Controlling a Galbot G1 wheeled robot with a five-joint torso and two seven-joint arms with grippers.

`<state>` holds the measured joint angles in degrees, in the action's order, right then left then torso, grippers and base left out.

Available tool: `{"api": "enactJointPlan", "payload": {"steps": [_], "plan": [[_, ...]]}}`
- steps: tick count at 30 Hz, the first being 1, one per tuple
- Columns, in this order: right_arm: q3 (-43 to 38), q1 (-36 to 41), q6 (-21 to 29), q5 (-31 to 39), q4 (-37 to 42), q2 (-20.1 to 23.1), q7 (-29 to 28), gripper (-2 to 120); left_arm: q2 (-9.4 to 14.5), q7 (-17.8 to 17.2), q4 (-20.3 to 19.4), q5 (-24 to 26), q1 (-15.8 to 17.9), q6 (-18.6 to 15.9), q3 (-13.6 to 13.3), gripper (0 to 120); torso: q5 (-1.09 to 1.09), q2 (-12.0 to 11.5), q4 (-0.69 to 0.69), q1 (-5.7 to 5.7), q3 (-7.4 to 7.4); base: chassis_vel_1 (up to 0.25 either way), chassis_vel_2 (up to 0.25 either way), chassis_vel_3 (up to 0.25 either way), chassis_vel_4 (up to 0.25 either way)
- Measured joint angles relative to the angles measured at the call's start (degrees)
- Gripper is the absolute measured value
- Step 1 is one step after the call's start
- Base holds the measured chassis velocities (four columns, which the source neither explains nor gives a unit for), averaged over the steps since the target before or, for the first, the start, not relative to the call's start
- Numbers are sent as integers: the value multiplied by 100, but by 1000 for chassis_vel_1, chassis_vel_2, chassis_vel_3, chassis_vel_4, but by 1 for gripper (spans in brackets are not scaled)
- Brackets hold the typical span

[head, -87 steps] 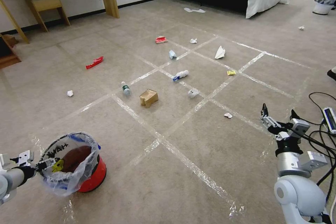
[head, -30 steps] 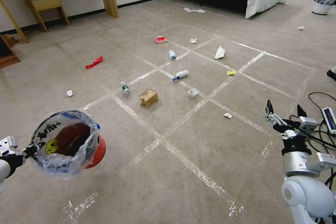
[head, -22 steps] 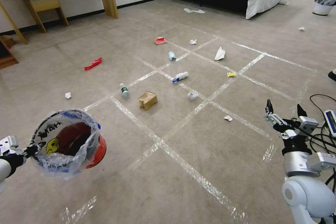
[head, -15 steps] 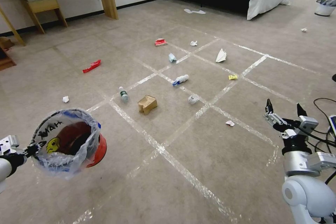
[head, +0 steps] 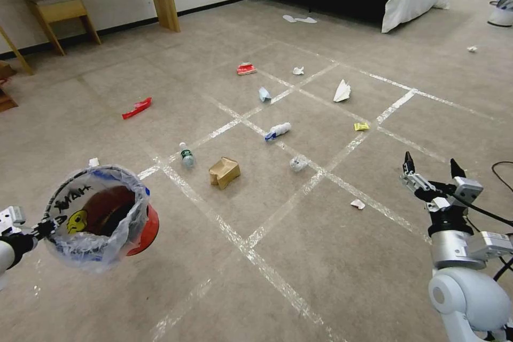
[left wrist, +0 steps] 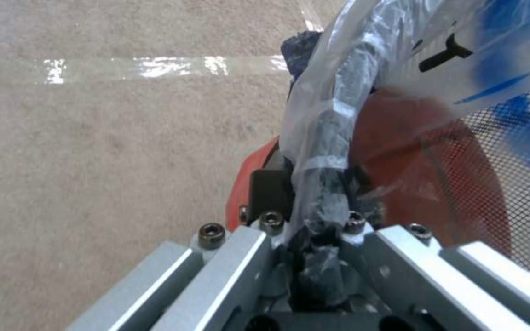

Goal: Pick up the trash bin and place the garbage on the floor into it.

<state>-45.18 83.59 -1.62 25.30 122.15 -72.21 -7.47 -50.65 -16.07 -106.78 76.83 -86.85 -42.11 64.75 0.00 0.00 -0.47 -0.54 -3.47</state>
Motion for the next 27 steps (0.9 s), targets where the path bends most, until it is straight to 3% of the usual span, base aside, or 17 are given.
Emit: {"api": "enactJointPlan", "payload": {"steps": [11, 27], "plan": [[13, 2, 4, -21, 2, -50, -13, 100, 68, 2, 234, -9, 71, 0, 86, 0, -1, 0, 0, 0, 0, -128, 133, 131, -125], [46, -9, 2, -15, -20, -47, -6, 100, 32, 6, 246, -15, 128, -3, 21, 0, 0, 0, 0, 0, 1, -63, 73, 78, -68]]}}
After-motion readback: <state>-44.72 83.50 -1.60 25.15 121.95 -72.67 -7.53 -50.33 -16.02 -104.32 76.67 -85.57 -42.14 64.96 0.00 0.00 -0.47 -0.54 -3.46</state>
